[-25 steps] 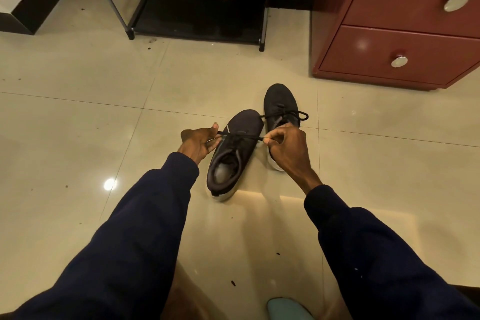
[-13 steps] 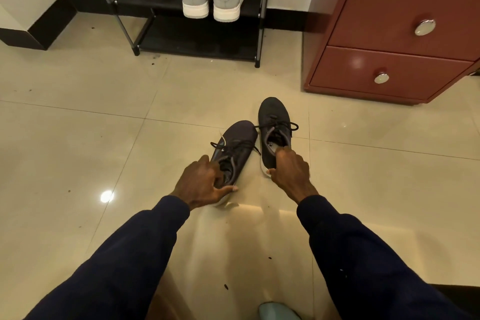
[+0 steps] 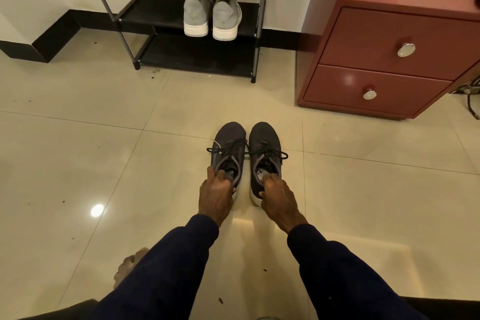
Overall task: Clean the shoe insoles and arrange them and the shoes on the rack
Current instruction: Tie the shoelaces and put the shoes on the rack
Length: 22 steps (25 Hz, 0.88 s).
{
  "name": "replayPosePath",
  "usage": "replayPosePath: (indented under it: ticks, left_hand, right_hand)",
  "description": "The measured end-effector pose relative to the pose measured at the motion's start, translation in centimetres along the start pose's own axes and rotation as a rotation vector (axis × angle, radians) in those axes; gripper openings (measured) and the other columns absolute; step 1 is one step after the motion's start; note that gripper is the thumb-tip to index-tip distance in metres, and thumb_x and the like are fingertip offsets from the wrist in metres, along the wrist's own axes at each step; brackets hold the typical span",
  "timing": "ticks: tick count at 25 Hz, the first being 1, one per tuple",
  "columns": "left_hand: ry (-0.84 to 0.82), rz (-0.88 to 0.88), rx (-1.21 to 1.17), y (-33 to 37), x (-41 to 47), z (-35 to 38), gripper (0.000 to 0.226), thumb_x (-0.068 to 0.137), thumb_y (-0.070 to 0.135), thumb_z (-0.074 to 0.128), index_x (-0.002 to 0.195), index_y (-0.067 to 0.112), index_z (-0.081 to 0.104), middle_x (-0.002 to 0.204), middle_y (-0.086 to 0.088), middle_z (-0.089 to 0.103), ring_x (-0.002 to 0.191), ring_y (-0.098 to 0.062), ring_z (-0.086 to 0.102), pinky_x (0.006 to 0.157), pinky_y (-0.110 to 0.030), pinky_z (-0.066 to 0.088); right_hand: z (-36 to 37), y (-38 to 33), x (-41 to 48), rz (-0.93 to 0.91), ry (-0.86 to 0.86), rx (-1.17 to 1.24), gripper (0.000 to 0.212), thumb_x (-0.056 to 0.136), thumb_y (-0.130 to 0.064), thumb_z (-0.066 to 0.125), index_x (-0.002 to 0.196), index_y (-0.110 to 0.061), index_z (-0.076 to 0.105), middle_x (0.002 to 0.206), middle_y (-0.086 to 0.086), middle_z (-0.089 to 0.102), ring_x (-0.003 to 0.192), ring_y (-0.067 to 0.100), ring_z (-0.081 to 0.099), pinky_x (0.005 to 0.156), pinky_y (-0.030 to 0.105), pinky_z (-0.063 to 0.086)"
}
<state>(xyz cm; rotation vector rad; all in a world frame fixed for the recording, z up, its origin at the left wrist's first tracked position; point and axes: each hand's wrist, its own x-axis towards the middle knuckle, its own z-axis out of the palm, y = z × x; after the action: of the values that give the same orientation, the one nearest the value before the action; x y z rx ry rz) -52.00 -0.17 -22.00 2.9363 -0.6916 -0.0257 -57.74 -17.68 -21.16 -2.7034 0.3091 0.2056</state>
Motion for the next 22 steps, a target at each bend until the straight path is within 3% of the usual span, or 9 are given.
replayPosePath:
  ticks: [4, 8, 10, 15, 22]
  left_hand:
    - [0.041, 0.081, -0.027, 0.3, 2.3, 0.3, 0.025, 0.083, 0.029, 0.083, 0.101, 0.013, 0.075, 0.107, -0.009, 0.068, 0.103, -0.027, 0.065, 0.064, -0.033, 0.058]
    - [0.070, 0.050, -0.093, -0.9, 6.7, 0.3, 0.012, 0.086, 0.024, 0.080, 0.092, 0.017, 0.073, 0.079, -0.003, 0.069, 0.059, -0.019, 0.064, 0.049, -0.024, 0.035]
    - [0.126, 0.036, -0.098, -2.1, 10.0, 0.4, 0.010, 0.084, 0.019, 0.081, 0.084, 0.015, 0.072, 0.071, -0.004, 0.066, 0.051, -0.019, 0.059, 0.050, -0.024, 0.031]
    - [0.101, -0.008, -0.101, -5.5, 12.9, -2.5, 0.020, 0.073, 0.007, 0.090, 0.073, 0.013, 0.070, 0.061, -0.003, 0.064, 0.044, -0.016, 0.056, 0.046, -0.022, 0.037]
    - [-0.008, -0.083, -0.085, -12.8, 12.0, -17.1, 0.029, 0.059, 0.007, 0.095, 0.078, 0.012, 0.074, 0.069, -0.007, 0.070, 0.053, -0.022, 0.066, 0.043, -0.029, 0.050]
  right_hand:
    - [0.6, 0.2, 1.9, -0.014, 0.031, -0.063, 0.034, 0.090, -0.019, 0.069, 0.123, -0.014, 0.061, 0.125, 0.006, 0.059, 0.107, 0.025, 0.063, 0.082, 0.035, 0.059]
    - [-0.3, -0.9, 7.4, -0.105, 0.094, -0.084, 0.019, 0.084, -0.010, 0.067, 0.102, -0.013, 0.069, 0.103, 0.003, 0.065, 0.087, 0.024, 0.065, 0.067, 0.036, 0.059]
    - [-0.6, -1.0, 10.9, -0.138, 0.108, -0.106, 0.017, 0.081, -0.008, 0.068, 0.098, -0.011, 0.069, 0.097, 0.004, 0.065, 0.080, 0.024, 0.064, 0.062, 0.038, 0.059]
    - [-3.0, -3.0, 14.2, -0.154, 0.049, -0.141, 0.019, 0.081, -0.008, 0.068, 0.100, -0.010, 0.068, 0.098, 0.004, 0.066, 0.081, 0.024, 0.065, 0.062, 0.035, 0.059]
    - [-14.2, -15.5, 14.7, -0.178, -0.022, -0.157, 0.021, 0.076, -0.008, 0.081, 0.094, -0.008, 0.071, 0.089, 0.005, 0.069, 0.074, 0.024, 0.068, 0.055, 0.030, 0.059]
